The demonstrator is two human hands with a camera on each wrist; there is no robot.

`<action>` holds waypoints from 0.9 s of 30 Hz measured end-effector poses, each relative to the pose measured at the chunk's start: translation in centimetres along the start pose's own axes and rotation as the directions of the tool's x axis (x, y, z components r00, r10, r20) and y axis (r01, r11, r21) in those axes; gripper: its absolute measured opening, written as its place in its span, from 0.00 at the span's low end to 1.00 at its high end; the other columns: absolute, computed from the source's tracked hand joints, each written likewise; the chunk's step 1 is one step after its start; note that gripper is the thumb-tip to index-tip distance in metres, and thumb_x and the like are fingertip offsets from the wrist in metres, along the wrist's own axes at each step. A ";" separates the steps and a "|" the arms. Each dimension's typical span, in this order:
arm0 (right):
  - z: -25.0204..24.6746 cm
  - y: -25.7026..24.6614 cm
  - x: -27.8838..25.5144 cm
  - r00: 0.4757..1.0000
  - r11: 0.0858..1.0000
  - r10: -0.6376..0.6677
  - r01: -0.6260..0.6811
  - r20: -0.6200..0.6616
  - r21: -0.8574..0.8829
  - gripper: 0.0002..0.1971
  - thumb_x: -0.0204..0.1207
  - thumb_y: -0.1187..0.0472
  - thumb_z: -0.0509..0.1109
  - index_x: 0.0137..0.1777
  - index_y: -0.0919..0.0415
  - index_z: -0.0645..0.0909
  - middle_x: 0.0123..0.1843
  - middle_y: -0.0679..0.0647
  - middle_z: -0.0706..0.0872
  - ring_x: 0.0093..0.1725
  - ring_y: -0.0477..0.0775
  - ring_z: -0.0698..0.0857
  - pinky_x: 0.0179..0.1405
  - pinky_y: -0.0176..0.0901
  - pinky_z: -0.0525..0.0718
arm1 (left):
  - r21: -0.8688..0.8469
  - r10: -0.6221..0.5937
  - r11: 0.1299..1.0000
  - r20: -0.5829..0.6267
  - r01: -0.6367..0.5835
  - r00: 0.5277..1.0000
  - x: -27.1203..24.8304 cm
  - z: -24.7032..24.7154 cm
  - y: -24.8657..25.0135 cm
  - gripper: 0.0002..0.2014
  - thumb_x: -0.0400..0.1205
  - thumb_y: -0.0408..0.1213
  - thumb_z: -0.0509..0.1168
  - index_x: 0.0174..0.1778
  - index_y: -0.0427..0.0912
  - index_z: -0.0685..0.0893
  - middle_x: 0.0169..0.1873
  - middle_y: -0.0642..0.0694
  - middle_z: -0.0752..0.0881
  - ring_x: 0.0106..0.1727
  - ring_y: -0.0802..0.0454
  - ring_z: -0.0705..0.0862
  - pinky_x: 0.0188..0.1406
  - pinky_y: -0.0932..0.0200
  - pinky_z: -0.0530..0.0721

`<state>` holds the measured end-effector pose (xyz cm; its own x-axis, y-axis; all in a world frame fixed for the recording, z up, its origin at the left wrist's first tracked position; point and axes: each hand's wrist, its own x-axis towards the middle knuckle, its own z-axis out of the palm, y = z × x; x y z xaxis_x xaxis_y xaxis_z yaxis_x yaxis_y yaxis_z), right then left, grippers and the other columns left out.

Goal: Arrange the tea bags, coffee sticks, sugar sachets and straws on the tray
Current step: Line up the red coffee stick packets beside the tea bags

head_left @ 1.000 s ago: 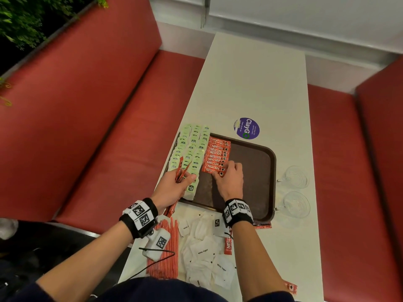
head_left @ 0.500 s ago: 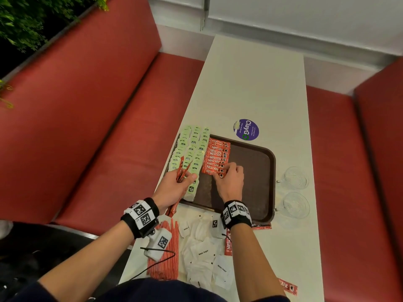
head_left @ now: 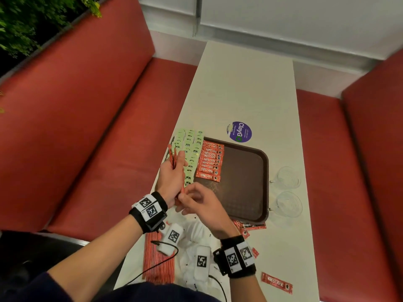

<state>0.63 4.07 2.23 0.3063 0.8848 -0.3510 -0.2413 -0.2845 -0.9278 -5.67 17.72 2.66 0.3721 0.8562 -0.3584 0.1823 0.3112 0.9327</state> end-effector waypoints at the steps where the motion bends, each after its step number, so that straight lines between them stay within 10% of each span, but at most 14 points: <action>1: 0.1 0.0 -0.2 1.000 0.999 -0.011 0.011 0.004 0.050 0.16 0.90 0.55 0.76 0.61 0.70 0.81 0.54 0.67 0.95 0.52 0.67 0.95 0.57 0.57 0.92 | -0.016 0.014 1.000 -0.004 -0.014 1.000 0.0 0.1 0.1 0.24 0.91 0.62 0.63 0.43 0.45 0.83 0.23 0.49 0.72 0.25 0.50 0.70 0.29 0.51 0.70; 7: -1.5 -1.5 -1.3 0.987 0.990 -0.102 0.114 -0.126 0.088 0.13 0.86 0.63 0.80 0.56 0.75 0.82 0.49 0.73 0.92 0.46 0.63 0.93 0.49 0.51 0.91 | -0.106 0.068 0.993 0.075 -0.060 0.995 -0.4 0.0 1.2 0.25 0.92 0.61 0.63 0.57 0.41 0.89 0.47 0.43 0.93 0.45 0.41 0.91 0.50 0.36 0.90; 9: -2.4 -2.2 -1.8 0.970 0.987 -0.140 0.152 -0.200 0.047 0.12 0.85 0.64 0.81 0.55 0.73 0.83 0.49 0.70 0.93 0.46 0.61 0.93 0.49 0.51 0.91 | -0.130 0.060 0.990 0.064 -0.052 0.996 -0.9 -0.4 2.1 0.27 0.94 0.55 0.62 0.70 0.31 0.83 0.56 0.34 0.92 0.45 0.25 0.87 0.40 0.30 0.85; 12: -3.6 -3.0 -2.3 0.897 0.944 -0.289 0.209 -0.333 -0.257 0.08 0.82 0.62 0.83 0.48 0.60 0.85 0.49 0.52 0.95 0.50 0.53 0.94 0.52 0.44 0.91 | -0.069 0.032 0.997 0.168 -0.021 0.985 -0.9 -1.5 2.4 0.25 0.90 0.58 0.67 0.55 0.35 0.84 0.24 0.51 0.78 0.20 0.49 0.68 0.16 0.53 0.66; 18: -4.3 -2.9 -1.9 0.761 0.664 -0.568 0.197 -0.314 -0.721 0.15 0.78 0.59 0.85 0.45 0.46 0.80 0.54 0.35 0.90 0.56 0.43 0.87 0.53 0.41 0.86 | 0.084 0.038 0.993 0.448 -0.084 0.893 -2.5 -1.7 3.2 0.20 0.87 0.57 0.73 0.46 0.43 0.77 0.26 0.56 0.66 0.25 0.54 0.61 0.24 0.63 0.62; 23: -4.9 -3.0 -2.5 0.803 0.880 -0.429 0.267 -0.414 -0.393 0.07 0.80 0.60 0.86 0.49 0.51 0.89 0.50 0.46 0.94 0.52 0.52 0.93 0.57 0.49 0.93 | 0.136 0.152 0.965 0.397 -0.222 0.905 -3.9 -1.4 5.0 0.09 0.90 0.36 0.71 0.47 0.37 0.86 0.31 0.44 0.81 0.26 0.67 0.85 0.28 0.54 0.81; 27: -5.5 -1.8 -2.8 0.851 0.962 -0.269 0.263 -0.452 -0.076 0.08 0.84 0.63 0.82 0.58 0.58 0.88 0.53 0.58 0.96 0.55 0.66 0.94 0.59 0.62 0.94 | 0.105 0.098 0.983 0.400 -0.152 0.911 -3.9 -2.0 4.6 0.12 0.89 0.34 0.73 0.64 0.30 0.89 0.44 0.51 0.92 0.48 0.58 0.90 0.58 0.43 0.78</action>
<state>5.30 0.02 4.19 0.7418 0.6622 -0.1065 -0.0815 -0.0686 -0.9943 -8.12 16.63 8.39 0.7213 0.6456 -0.2510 0.2182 0.1321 0.9669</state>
